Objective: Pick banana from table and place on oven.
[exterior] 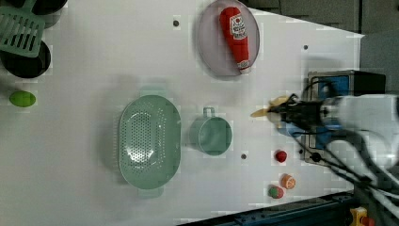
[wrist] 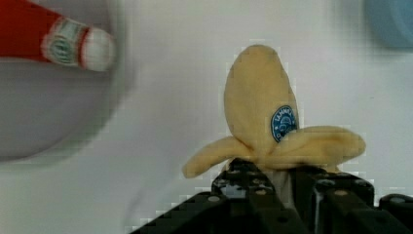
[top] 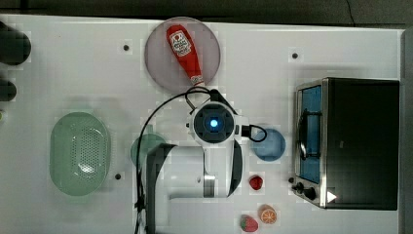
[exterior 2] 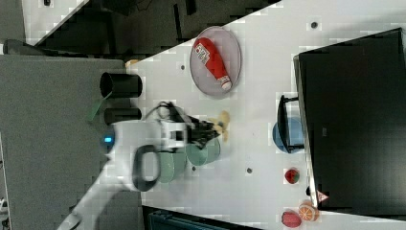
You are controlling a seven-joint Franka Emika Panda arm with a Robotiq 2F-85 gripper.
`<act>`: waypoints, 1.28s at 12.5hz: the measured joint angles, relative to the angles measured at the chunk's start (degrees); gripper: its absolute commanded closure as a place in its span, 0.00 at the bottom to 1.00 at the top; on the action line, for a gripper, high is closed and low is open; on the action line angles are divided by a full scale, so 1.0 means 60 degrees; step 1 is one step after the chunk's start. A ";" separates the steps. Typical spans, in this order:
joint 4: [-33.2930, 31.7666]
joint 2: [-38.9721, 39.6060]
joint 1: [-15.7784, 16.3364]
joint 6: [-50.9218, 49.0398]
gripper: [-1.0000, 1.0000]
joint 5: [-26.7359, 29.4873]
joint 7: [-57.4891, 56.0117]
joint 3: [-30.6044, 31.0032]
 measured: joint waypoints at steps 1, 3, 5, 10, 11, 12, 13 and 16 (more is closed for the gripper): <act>0.0392 -0.0570 0.0034 -0.1012 0.79 0.0030 0.0000 -0.0058; 0.1306 -0.1695 -0.0036 -0.2849 0.79 0.0066 0.0000 -0.0029; 0.2462 -0.2483 -0.0025 -0.4970 0.79 -0.0049 -0.0001 -0.0148; 0.4793 -0.2820 -0.0033 -0.6375 0.79 -0.0335 -0.0182 -0.1175; 0.4961 -0.2680 -0.0056 -0.6363 0.79 -0.0574 -0.0516 -0.1497; 0.5129 -0.2435 -0.0006 -0.6372 0.79 -0.0729 -0.1045 -0.1947; 0.5166 -0.2116 0.0049 -0.6301 0.79 -0.0778 -0.1592 -0.2480; 0.5082 -0.0679 -0.0126 -0.5530 0.79 -0.0674 -0.3472 -0.4235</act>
